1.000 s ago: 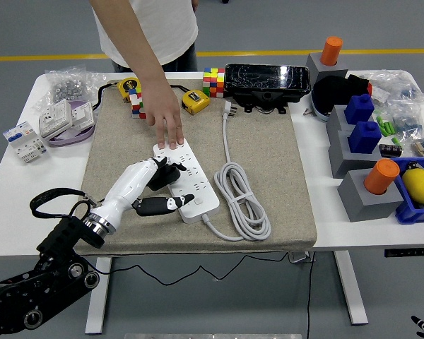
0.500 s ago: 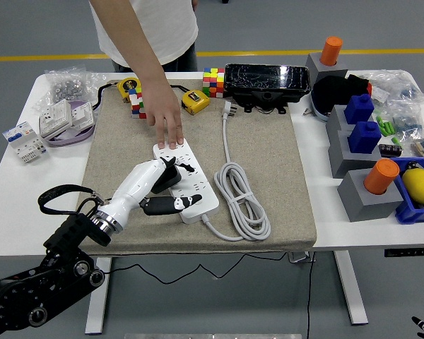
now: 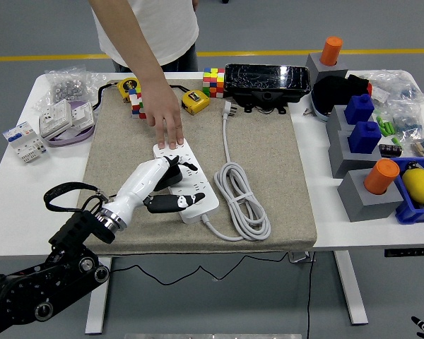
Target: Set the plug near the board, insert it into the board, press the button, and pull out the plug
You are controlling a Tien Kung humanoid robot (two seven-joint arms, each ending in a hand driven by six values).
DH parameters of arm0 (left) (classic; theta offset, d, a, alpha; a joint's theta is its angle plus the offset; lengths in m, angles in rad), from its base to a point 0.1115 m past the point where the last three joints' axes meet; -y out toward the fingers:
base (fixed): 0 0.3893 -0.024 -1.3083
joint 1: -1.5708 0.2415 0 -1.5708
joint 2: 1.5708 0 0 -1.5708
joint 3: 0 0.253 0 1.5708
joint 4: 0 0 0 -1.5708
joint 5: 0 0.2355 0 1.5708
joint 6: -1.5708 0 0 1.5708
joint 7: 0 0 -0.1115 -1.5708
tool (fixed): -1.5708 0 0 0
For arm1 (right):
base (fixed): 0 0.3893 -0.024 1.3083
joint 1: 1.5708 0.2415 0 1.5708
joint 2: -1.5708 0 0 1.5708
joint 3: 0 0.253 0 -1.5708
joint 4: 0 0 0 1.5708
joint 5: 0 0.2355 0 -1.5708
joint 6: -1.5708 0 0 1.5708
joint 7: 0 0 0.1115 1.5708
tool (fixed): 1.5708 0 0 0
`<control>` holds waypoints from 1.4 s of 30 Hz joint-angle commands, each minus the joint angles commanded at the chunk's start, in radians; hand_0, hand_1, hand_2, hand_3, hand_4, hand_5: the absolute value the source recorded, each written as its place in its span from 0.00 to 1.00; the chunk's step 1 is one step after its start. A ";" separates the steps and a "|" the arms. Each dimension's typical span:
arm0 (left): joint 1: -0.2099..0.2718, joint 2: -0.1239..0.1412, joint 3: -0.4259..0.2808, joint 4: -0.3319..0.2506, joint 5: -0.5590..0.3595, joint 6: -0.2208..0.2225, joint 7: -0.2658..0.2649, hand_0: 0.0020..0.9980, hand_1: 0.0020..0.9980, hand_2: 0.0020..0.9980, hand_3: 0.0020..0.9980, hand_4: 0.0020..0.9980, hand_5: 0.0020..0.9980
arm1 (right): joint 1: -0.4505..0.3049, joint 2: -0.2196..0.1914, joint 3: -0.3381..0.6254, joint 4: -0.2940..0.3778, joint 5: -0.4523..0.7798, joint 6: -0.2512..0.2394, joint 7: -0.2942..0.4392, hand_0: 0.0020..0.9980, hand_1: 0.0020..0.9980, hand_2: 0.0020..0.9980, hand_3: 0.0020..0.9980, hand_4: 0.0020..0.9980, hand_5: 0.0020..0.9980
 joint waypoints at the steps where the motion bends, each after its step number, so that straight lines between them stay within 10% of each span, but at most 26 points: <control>1: 0.000 -0.001 0.000 0.001 -0.001 0.000 0.000 0.68 0.75 0.73 0.65 0.88 0.46 | 0.000 0.000 0.000 0.000 0.000 0.000 0.000 0.57 0.66 0.68 0.60 0.98 0.49; 20: 0.022 0.025 -0.036 -0.163 -0.052 0.000 -0.040 0.61 0.69 0.69 0.64 0.88 0.46 | -0.002 -0.001 0.000 0.000 0.000 0.000 0.000 0.57 0.66 0.68 0.60 0.97 0.49; 22: 0.026 0.032 -0.046 -0.207 -0.059 -0.040 -0.009 0.61 0.69 0.69 0.64 0.88 0.46 | -0.001 -0.002 -0.002 -0.001 0.000 0.000 0.000 0.57 0.66 0.68 0.60 0.97 0.49; 23: 0.027 0.033 -0.048 -0.217 -0.058 -0.049 0.001 0.29 0.39 0.49 0.65 0.88 0.44 | -0.001 -0.002 -0.003 -0.001 0.000 0.000 0.000 0.57 0.66 0.68 0.60 0.98 0.49; 28: 0.036 0.052 -0.063 -0.309 0.014 -0.193 0.172 0.29 0.39 0.49 0.65 0.88 0.44 | 0.000 -0.003 -0.007 0.000 0.001 0.000 0.000 0.57 0.66 0.68 0.60 0.98 0.49; 29: 0.036 0.056 -0.065 -0.327 0.040 -0.236 0.219 0.15 0.13 0.21 0.86 0.88 0.42 | 0.001 -0.004 -0.008 0.000 0.001 0.000 0.000 0.57 0.66 0.68 0.60 0.98 0.49; 34: 0.030 0.061 -0.063 -0.342 0.070 -0.368 0.399 0.15 0.13 0.21 0.86 0.88 0.42 | 0.002 -0.006 -0.013 -0.001 0.002 0.000 -0.001 0.57 0.66 0.68 0.60 0.98 0.49; 42: 0.023 0.062 -0.055 -0.330 0.065 -0.412 0.473 0.09 0.06 0.13 0.87 0.87 0.43 | 0.006 -0.008 -0.018 0.000 0.004 0.000 -0.001 0.57 0.66 0.68 0.61 0.98 0.49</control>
